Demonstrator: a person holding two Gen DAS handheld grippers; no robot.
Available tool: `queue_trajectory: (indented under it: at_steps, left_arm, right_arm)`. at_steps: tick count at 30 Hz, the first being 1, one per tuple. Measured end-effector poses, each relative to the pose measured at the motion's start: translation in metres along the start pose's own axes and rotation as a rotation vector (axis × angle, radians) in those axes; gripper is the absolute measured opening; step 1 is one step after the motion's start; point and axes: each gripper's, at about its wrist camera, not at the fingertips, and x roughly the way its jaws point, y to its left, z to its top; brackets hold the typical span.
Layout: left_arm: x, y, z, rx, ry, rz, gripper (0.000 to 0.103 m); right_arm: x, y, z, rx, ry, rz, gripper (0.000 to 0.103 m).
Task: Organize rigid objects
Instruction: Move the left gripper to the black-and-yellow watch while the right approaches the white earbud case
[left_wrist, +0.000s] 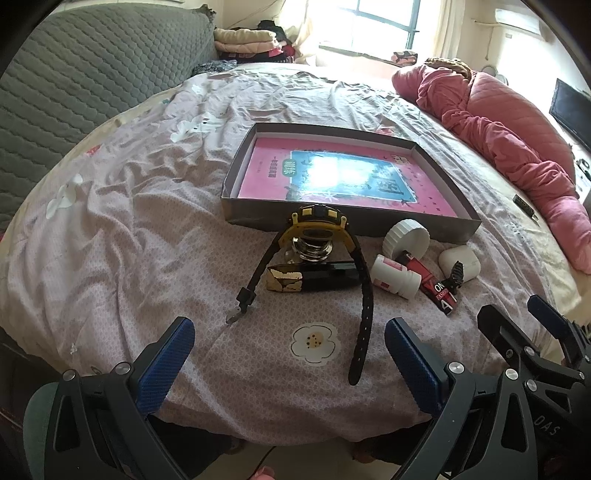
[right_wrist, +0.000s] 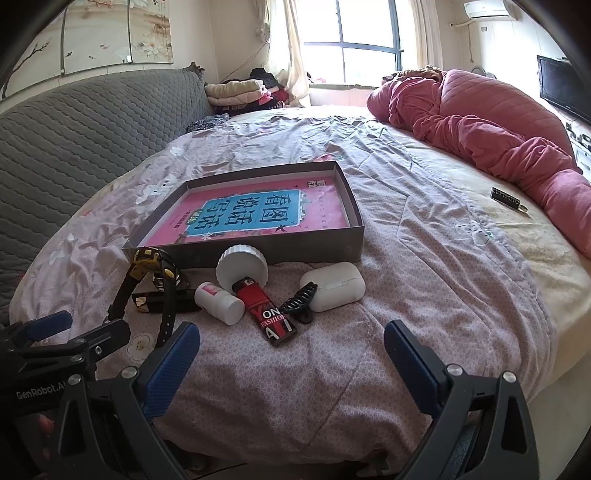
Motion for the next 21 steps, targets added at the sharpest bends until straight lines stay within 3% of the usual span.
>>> queue_trajectory:
  at_steps: [8, 15, 21]
  left_arm:
    - [0.004, 0.008, 0.007, -0.027, -0.01, -0.005, 0.103]
    - [0.02, 0.009, 0.038, -0.069, -0.006, -0.036, 0.103]
    - [0.041, 0.003, 0.057, -0.058, 0.052, -0.045, 0.103]
  right_arm:
    - [0.006, -0.007, 0.003, 0.028, 0.004, 0.0, 0.1]
    - [0.015, -0.026, 0.008, 0.08, 0.004, -0.017, 0.1]
    - [0.026, -0.038, 0.011, 0.12, 0.02, -0.022, 0.1]
